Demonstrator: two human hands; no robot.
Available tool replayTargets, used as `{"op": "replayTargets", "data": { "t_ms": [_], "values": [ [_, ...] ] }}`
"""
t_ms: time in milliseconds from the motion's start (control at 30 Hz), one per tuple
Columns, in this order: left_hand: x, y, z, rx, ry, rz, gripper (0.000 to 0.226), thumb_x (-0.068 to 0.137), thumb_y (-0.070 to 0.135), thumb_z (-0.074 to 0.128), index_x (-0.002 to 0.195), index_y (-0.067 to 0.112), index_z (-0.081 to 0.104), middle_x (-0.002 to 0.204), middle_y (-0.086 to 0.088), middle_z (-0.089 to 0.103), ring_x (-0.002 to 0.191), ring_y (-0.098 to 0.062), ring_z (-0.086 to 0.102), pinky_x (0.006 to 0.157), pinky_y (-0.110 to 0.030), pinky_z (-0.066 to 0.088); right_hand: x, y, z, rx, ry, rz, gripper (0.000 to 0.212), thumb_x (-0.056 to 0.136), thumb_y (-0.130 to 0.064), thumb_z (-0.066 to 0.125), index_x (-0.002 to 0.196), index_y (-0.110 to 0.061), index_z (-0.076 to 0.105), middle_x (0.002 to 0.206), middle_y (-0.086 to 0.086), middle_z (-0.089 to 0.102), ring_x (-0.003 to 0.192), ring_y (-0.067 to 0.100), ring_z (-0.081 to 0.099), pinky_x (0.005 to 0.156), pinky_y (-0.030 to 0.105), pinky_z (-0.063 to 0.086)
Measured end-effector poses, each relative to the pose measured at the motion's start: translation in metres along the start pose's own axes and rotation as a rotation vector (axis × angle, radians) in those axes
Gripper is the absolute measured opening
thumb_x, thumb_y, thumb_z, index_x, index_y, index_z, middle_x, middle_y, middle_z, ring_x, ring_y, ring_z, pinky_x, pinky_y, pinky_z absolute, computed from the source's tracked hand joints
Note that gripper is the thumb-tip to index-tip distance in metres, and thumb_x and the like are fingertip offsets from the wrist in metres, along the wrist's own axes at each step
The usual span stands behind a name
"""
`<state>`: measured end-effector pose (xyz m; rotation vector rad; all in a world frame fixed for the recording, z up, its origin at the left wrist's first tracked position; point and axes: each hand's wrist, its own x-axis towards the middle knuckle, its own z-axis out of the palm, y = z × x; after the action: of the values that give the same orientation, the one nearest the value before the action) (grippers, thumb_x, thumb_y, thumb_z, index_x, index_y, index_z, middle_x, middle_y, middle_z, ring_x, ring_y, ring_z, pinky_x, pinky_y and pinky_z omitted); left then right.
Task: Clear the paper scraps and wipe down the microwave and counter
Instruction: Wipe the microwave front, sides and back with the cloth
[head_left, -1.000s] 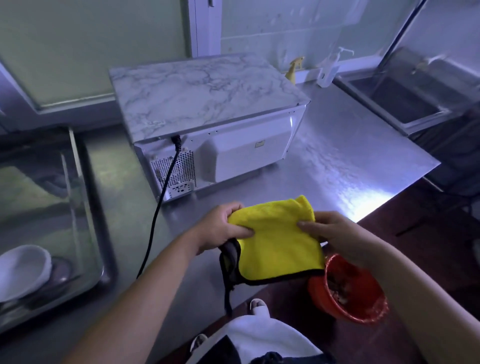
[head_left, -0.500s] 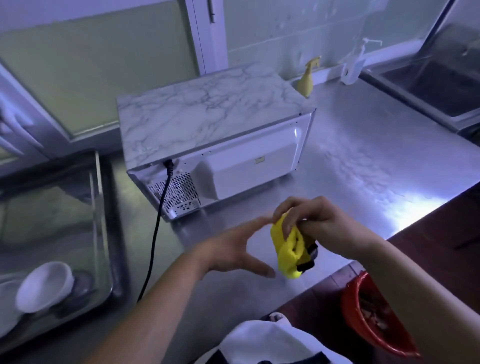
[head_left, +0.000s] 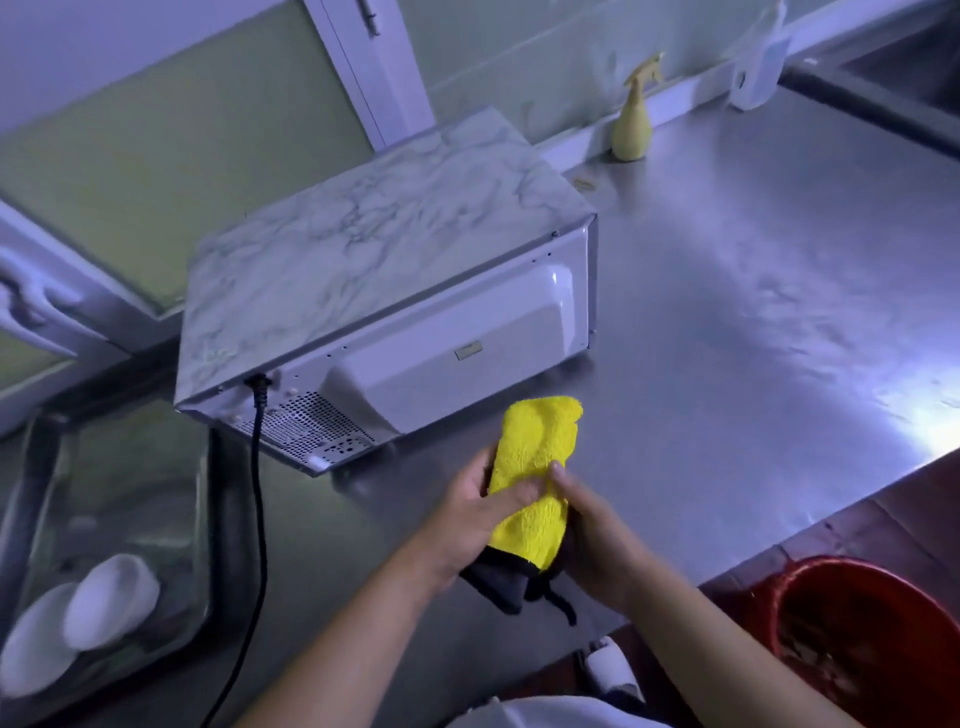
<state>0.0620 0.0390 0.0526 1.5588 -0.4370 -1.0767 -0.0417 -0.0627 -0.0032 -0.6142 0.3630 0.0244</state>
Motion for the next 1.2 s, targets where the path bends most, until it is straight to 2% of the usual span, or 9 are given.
{"op": "replayTargets", "data": {
  "t_ms": [167, 267, 400, 500, 600, 700, 800, 933, 1200],
  "values": [
    [0.013, -0.002, 0.004, 0.038, 0.026, -0.061, 0.058, 0.083, 0.014, 0.075, 0.132, 0.028, 0.048, 0.116, -0.002, 0.072, 0.104, -0.018, 0.069, 0.082, -0.030, 0.056, 0.006, -0.011, -0.014, 0.139, 0.039, 0.062, 0.073, 0.076, -0.060, 0.075, 0.131, -0.014, 0.066, 0.137, 0.015, 0.061, 0.127, 0.032, 0.059, 0.098, 0.043, 0.052],
    [0.019, -0.007, 0.005, 0.498, 0.156, -0.058, 0.065, 0.083, 0.020, 0.073, 0.131, 0.049, 0.039, 0.117, 0.001, 0.067, 0.102, -0.021, 0.066, 0.089, -0.043, 0.055, 0.024, -0.014, -0.016, 0.146, 0.294, 0.041, 0.056, 0.088, -0.043, 0.069, 0.133, -0.012, 0.060, 0.122, 0.014, 0.071, 0.112, 0.030, 0.069, 0.090, 0.044, 0.055],
    [0.019, -0.006, 0.001, 0.859, 0.080, -0.059, 0.077, 0.081, 0.037, 0.067, 0.137, 0.064, 0.021, 0.133, 0.015, 0.052, 0.113, -0.014, 0.056, 0.089, -0.035, 0.049, 0.038, -0.012, -0.019, 0.083, 0.438, -0.014, 0.029, 0.095, -0.026, 0.064, 0.124, -0.021, 0.063, 0.112, 0.005, 0.076, 0.100, 0.026, 0.074, 0.076, 0.041, 0.061],
    [0.019, 0.017, -0.018, 0.782, 0.115, 0.074, 0.057, 0.086, 0.027, 0.070, 0.129, 0.052, 0.045, 0.130, 0.013, 0.055, 0.112, -0.005, 0.057, 0.099, -0.034, 0.049, 0.042, -0.023, -0.028, 0.053, 0.546, -0.049, 0.024, 0.093, -0.020, 0.068, 0.117, -0.021, 0.066, 0.113, 0.005, 0.075, 0.101, 0.027, 0.073, 0.081, 0.046, 0.061],
    [0.022, 0.066, -0.055, 0.780, 0.280, 0.376, 0.043, 0.090, 0.011, 0.066, 0.110, 0.048, 0.059, 0.111, 0.018, 0.062, 0.100, 0.001, 0.061, 0.091, -0.013, 0.046, 0.056, -0.047, -0.044, 0.103, 0.778, -0.170, 0.015, 0.096, -0.012, 0.063, 0.107, -0.022, 0.067, 0.115, 0.008, 0.073, 0.103, 0.030, 0.070, 0.092, 0.051, 0.055],
    [0.036, 0.114, -0.099, 0.918, 0.425, 0.589, 0.024, 0.093, 0.015, 0.061, 0.111, 0.030, 0.069, 0.110, 0.021, 0.064, 0.105, 0.001, 0.059, 0.094, -0.011, 0.042, 0.082, -0.084, -0.060, 0.243, 0.919, -0.328, 0.027, 0.097, -0.007, 0.058, 0.120, -0.019, 0.062, 0.123, 0.010, 0.066, 0.109, 0.031, 0.066, 0.093, 0.051, 0.052],
    [0.071, 0.146, -0.138, 1.201, 0.487, 0.554, 0.034, 0.098, 0.024, 0.057, 0.131, 0.021, 0.061, 0.136, -0.001, 0.058, 0.130, -0.021, 0.046, 0.108, -0.029, 0.032, 0.115, -0.112, -0.058, 0.266, 0.877, -0.382, 0.033, 0.098, -0.006, 0.052, 0.127, -0.021, 0.057, 0.126, 0.010, 0.062, 0.099, 0.027, 0.064, 0.092, 0.053, 0.053],
    [0.109, 0.152, -0.175, 1.455, 0.439, 0.161, 0.048, 0.103, 0.049, 0.032, 0.150, 0.048, 0.026, 0.164, 0.003, 0.018, 0.149, -0.027, 0.012, 0.119, -0.045, 0.006, 0.147, -0.109, -0.045, 0.258, 0.905, -0.380, 0.041, 0.095, -0.005, 0.050, 0.132, -0.021, 0.057, 0.125, 0.008, 0.063, 0.105, 0.030, 0.063, 0.091, 0.053, 0.055],
    [0.121, 0.137, -0.184, 1.511, 0.453, 0.225, 0.050, 0.097, 0.057, 0.018, 0.147, 0.055, 0.017, 0.165, 0.005, 0.013, 0.149, -0.028, 0.011, 0.118, -0.053, 0.007, 0.177, -0.009, -0.001, 0.466, 0.782, -0.240, 0.022, 0.098, -0.005, 0.043, 0.108, -0.013, 0.061, 0.086, 0.006, 0.071, 0.079, 0.026, 0.068, 0.068, 0.044, 0.057]
  ]
}}
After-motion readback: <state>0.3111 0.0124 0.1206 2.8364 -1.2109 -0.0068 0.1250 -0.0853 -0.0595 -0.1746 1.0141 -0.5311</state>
